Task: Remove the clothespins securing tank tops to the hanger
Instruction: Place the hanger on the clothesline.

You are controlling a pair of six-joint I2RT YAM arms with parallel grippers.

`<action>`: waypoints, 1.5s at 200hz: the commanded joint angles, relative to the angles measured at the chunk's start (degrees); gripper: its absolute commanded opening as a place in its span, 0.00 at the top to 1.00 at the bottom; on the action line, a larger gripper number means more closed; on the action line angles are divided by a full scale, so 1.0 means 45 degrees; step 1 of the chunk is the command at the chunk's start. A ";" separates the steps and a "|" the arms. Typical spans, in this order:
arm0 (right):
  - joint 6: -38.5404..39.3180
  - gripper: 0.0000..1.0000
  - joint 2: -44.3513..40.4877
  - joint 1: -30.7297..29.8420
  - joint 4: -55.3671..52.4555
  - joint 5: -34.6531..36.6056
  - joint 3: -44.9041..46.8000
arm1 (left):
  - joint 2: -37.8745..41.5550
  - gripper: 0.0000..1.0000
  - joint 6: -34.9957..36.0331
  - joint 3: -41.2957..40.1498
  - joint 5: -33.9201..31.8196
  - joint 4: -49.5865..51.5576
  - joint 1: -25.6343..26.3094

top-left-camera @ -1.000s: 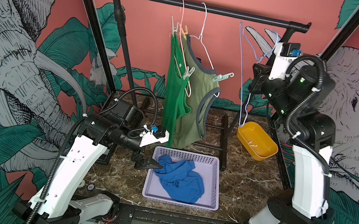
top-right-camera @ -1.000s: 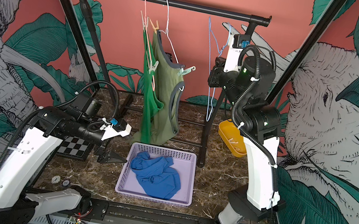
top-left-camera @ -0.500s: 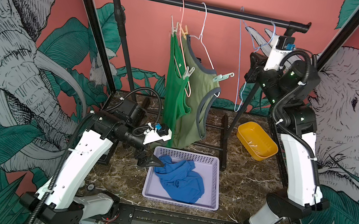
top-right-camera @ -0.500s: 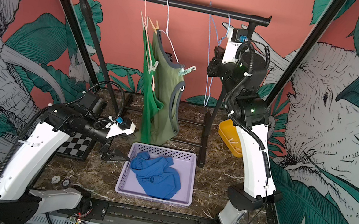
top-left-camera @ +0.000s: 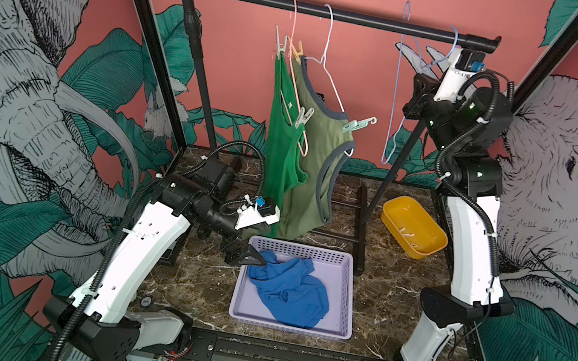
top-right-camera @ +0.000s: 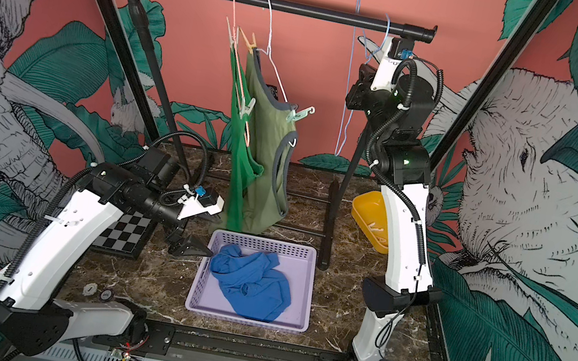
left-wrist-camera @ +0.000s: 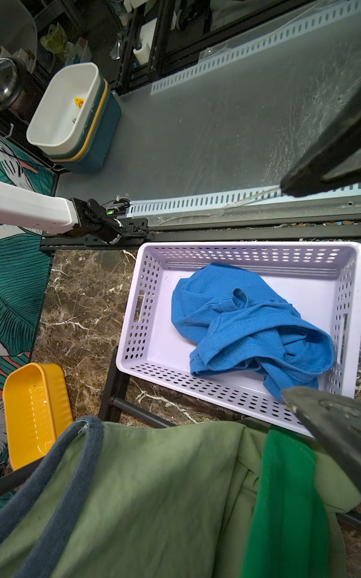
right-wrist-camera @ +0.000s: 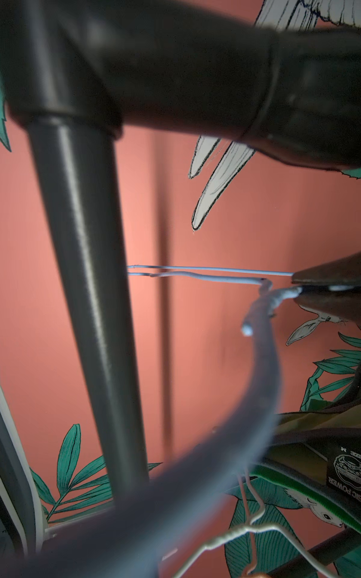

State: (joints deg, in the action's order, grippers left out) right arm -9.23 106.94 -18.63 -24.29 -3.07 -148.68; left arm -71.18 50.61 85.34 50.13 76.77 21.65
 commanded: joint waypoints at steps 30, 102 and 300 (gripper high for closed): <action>-0.0696 1.00 0.0552 0.0235 0.0796 -0.0504 -0.1190 | -0.0199 0.03 0.0373 0.0241 0.0305 0.0261 -0.0065; -0.0827 1.00 0.0753 0.0376 0.0639 -0.0645 -0.1164 | -0.0337 0.03 0.0414 0.0162 0.0337 0.0245 -0.0065; -0.1073 0.77 0.0163 0.0391 0.0702 -0.1177 0.0028 | -0.0273 0.03 0.0257 0.0040 0.0603 0.0078 -0.0065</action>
State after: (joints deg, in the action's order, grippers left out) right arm -13.78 110.21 -17.10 -23.24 -7.29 -149.18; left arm -73.06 50.61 85.34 50.70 76.73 21.65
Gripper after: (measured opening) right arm 0.205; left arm 0.968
